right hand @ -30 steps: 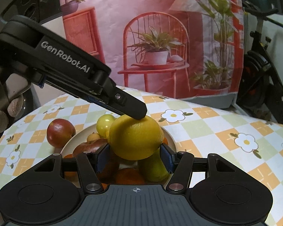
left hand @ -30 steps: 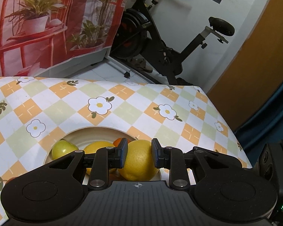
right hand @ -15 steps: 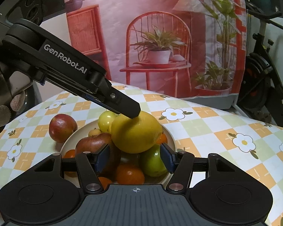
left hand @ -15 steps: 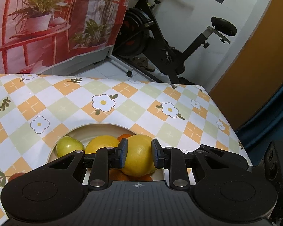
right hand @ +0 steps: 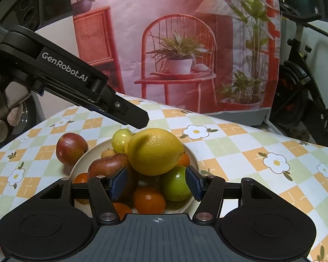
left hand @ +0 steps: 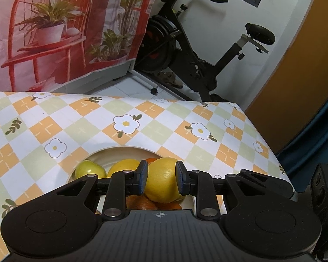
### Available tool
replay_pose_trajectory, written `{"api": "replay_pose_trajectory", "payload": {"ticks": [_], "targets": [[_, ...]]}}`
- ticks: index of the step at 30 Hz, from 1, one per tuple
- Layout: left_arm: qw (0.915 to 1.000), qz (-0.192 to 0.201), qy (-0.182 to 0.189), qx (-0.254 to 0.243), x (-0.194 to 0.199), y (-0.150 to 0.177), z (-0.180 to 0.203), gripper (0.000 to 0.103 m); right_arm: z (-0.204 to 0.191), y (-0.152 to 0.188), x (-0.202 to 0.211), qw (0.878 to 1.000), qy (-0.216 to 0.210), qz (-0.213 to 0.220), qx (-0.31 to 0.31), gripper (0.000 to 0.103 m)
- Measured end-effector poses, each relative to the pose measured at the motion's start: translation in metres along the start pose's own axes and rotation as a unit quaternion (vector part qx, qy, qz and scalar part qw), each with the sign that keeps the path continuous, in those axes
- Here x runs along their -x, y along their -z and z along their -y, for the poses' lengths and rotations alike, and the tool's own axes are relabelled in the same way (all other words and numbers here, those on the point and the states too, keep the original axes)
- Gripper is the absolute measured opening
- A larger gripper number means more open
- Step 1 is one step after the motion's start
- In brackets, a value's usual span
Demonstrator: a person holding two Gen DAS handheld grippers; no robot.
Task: Organize fruits
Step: 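Carry both held lemons over the beige plate and lower them in, then open both tools and withdraw them from the plate toward the red apple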
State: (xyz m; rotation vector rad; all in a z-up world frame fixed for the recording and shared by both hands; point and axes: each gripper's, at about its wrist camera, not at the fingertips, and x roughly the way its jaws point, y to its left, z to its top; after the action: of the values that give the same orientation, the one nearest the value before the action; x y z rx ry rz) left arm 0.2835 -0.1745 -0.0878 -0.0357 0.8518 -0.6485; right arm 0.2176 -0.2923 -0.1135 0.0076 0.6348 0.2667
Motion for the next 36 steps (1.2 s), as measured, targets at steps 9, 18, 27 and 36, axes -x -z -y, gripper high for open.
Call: {"api": "replay_pose_trajectory", "payload": {"ticks": [9, 18, 27, 36], "targets": [[0.9998, 0.014, -0.015, 0.001, 0.016, 0.003, -0.008, 0.029, -0.007, -0.002, 0.004, 1.0, 0.005, -0.003, 0.005, 0.055], [0.9987, 0.03, -0.042, 0.0, 0.039, 0.007, -0.026, 0.029, -0.017, -0.007, 0.009, 1.0, 0.009, -0.004, 0.005, 0.055], [0.9952, 0.053, -0.082, 0.001, 0.073, 0.012, -0.056, 0.029, -0.029, -0.018, 0.016, 1.0, 0.014, 0.008, -0.009, 0.056], [0.9904, 0.072, -0.119, -0.001, 0.108, 0.025, -0.086, 0.029, -0.054, -0.031, 0.012, 1.0, 0.009, 0.009, -0.007, 0.056]]}}
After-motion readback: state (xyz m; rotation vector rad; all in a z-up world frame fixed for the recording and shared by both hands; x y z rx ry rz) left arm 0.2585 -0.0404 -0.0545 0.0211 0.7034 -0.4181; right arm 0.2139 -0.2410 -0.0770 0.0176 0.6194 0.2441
